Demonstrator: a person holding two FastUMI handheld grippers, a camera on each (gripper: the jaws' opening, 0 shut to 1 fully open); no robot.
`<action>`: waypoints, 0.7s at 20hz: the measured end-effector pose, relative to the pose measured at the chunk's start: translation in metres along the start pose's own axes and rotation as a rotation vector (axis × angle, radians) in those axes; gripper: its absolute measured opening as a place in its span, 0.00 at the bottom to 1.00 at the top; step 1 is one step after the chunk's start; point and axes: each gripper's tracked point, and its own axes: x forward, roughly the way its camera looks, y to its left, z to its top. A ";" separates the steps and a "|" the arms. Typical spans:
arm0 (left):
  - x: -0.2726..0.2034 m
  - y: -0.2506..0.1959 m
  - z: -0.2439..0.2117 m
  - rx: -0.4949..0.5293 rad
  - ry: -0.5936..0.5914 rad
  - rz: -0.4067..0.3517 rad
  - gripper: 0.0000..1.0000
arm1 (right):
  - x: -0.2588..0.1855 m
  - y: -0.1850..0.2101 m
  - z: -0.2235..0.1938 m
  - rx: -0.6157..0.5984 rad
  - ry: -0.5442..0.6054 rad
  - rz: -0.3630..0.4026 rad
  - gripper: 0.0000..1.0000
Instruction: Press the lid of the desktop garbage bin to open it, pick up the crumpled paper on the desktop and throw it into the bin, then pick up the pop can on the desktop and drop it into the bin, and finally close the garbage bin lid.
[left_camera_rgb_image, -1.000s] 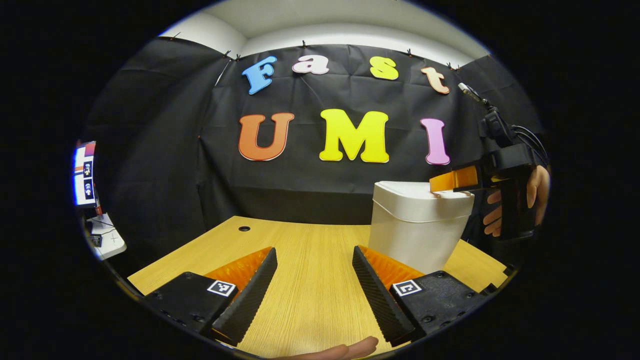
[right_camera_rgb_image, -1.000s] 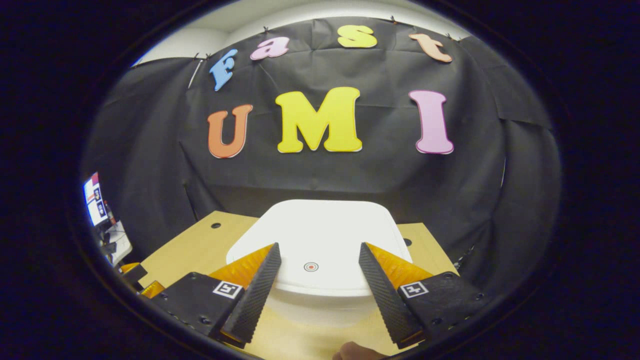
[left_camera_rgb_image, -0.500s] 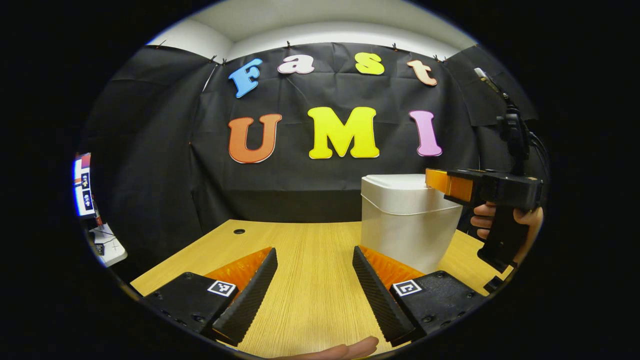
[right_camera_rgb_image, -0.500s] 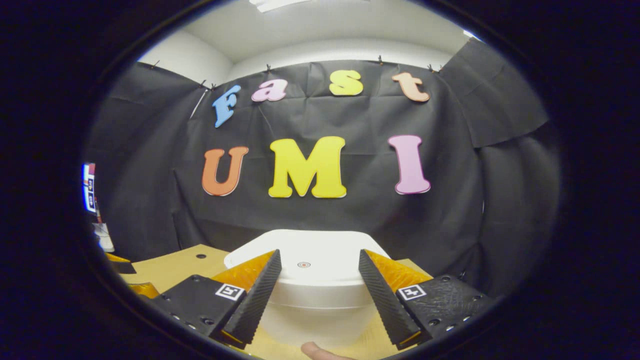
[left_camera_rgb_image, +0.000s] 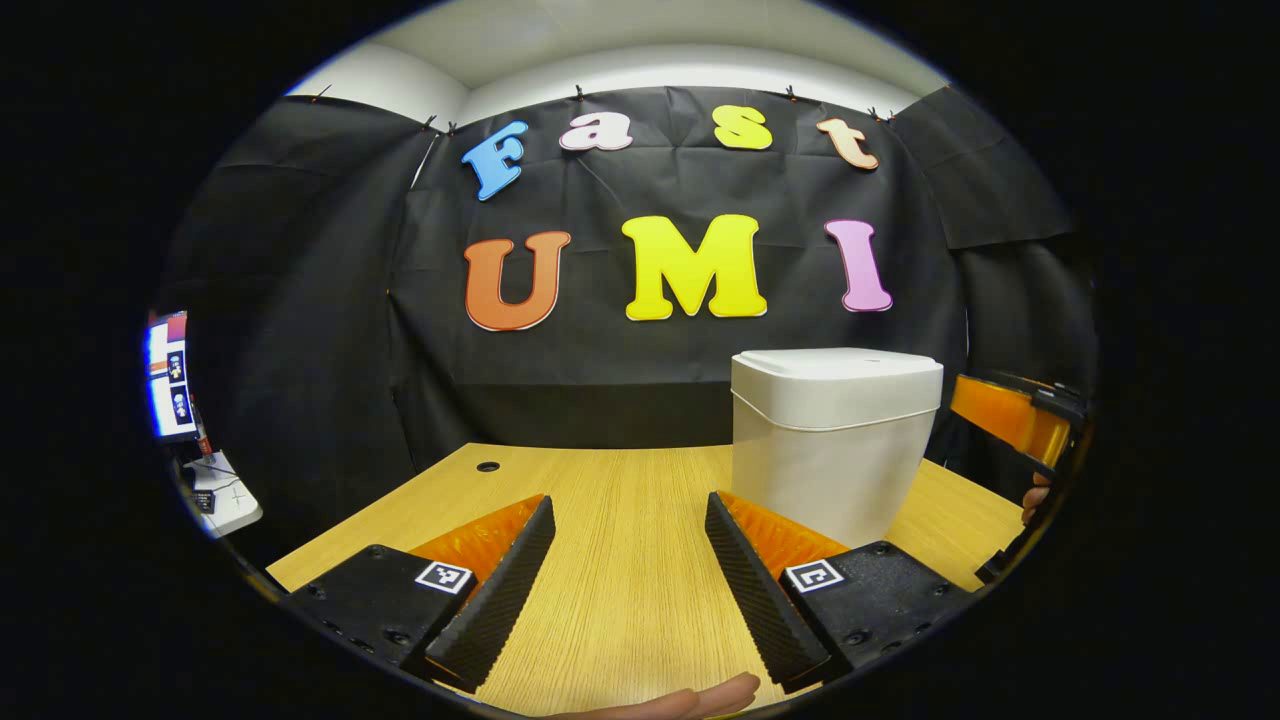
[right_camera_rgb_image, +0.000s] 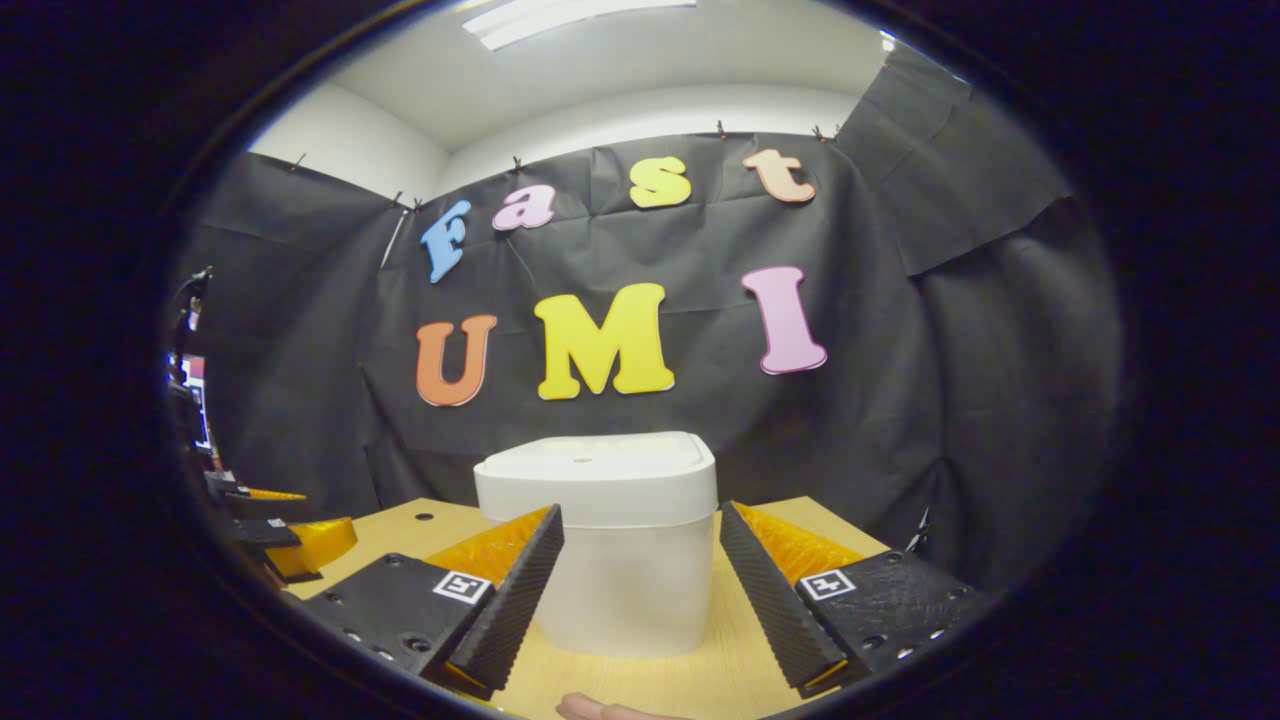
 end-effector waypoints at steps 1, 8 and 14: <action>-0.002 0.001 0.002 -0.009 -0.002 0.002 0.98 | -0.007 -0.007 -0.002 0.008 -0.001 -0.006 0.96; -0.016 0.008 0.019 -0.038 -0.055 0.016 0.98 | -0.053 -0.027 -0.010 -0.039 -0.008 0.005 0.95; -0.021 0.004 0.022 -0.025 -0.071 0.016 0.98 | -0.076 -0.033 -0.012 -0.194 -0.049 -0.014 0.94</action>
